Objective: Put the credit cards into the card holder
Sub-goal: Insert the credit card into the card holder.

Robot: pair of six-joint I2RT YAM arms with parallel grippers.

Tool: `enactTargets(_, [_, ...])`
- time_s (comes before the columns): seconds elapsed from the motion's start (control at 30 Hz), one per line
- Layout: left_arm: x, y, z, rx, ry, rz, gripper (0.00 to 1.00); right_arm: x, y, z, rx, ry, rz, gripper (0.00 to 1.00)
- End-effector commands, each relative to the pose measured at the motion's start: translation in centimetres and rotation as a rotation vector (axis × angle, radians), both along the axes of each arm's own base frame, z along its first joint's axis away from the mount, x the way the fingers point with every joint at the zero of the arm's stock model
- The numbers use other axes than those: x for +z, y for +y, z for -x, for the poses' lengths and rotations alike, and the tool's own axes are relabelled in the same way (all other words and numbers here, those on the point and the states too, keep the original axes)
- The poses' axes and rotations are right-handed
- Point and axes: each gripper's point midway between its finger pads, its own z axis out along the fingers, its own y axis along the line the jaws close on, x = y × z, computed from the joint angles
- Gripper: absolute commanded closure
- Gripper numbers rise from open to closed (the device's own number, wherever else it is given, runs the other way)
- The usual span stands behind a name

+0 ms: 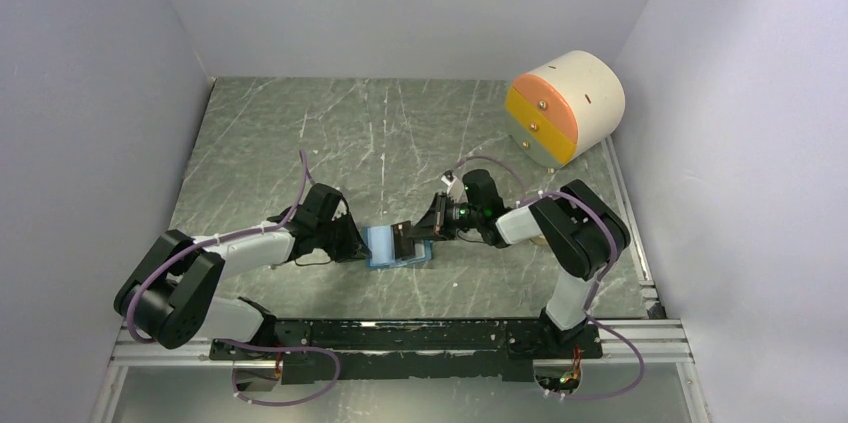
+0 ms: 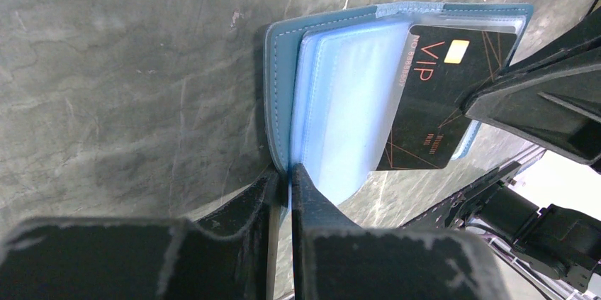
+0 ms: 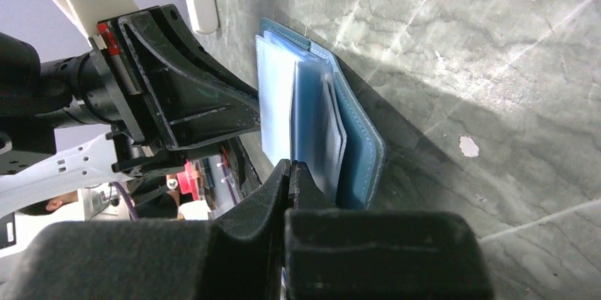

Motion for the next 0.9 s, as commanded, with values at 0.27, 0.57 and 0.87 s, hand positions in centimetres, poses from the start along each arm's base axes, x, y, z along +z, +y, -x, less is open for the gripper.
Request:
enactTargets(0.27, [0.1,0.0,0.6,-0.027,0.024,-0.018,0.86,-1.6,0.1,1.0,0.023,0.070,0.004,1.00])
enactTargets(0.57, [0.9,-0.5,0.2,-0.036,0.013,-0.002,0.87,-1.0,0.7,-0.5,-0.007,0.042,0.000,1.00])
enactTargets(0.87, [0.1,-0.3,0.8,-0.035,0.030,-0.001,0.87,-0.6,0.8,0.2,-0.050,0.084,-0.097,1.00])
